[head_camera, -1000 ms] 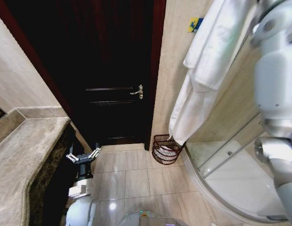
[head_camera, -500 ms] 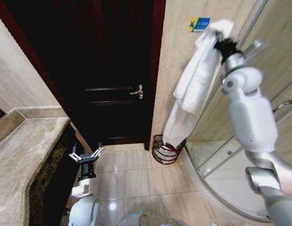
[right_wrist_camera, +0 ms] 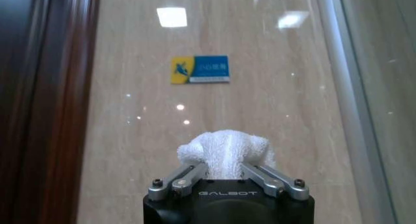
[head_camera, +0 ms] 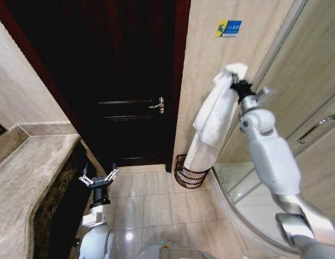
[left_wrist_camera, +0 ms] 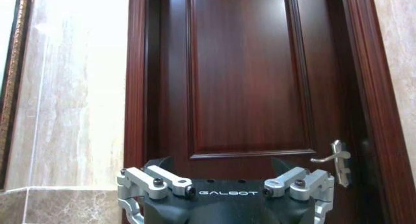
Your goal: Discard the used towel into the hamper.
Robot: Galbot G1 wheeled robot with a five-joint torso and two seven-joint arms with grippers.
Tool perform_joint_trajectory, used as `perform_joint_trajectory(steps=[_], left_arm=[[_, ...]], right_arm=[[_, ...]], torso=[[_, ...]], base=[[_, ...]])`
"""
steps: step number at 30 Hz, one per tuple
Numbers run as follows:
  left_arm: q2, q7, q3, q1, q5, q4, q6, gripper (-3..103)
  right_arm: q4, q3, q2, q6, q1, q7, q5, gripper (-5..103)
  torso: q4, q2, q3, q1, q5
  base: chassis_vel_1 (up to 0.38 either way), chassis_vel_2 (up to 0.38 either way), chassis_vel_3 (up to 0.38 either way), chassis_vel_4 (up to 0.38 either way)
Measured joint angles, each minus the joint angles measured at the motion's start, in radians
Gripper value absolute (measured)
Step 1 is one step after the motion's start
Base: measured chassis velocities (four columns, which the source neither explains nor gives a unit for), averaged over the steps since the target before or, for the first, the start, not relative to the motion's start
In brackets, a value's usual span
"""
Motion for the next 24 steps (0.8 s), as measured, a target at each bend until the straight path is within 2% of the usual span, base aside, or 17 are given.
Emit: perform_joint_trajectory(steps=[13,24], left_arm=[[0.000,0.000,0.039,0.033,0.014,0.006,-0.011,100],[0.000,-0.002,0.039,0.048,0.024,-0.004,-0.019,100]], right_arm=[[-0.072,-0.037,0.010,0.008,0.139,0.008,0.005,8],[-0.123,-0.052,0.017,-0.002,0.165,-0.001,0.015,8]], torso=[[0.0006,-0.006,-0.004,-0.003,-0.0003],[0.0004,-0.072,-0.038,-0.033,-0.0001]], base=[[0.000,0.000,0.000,0.000],[0.000,0.000,0.000,0.000]])
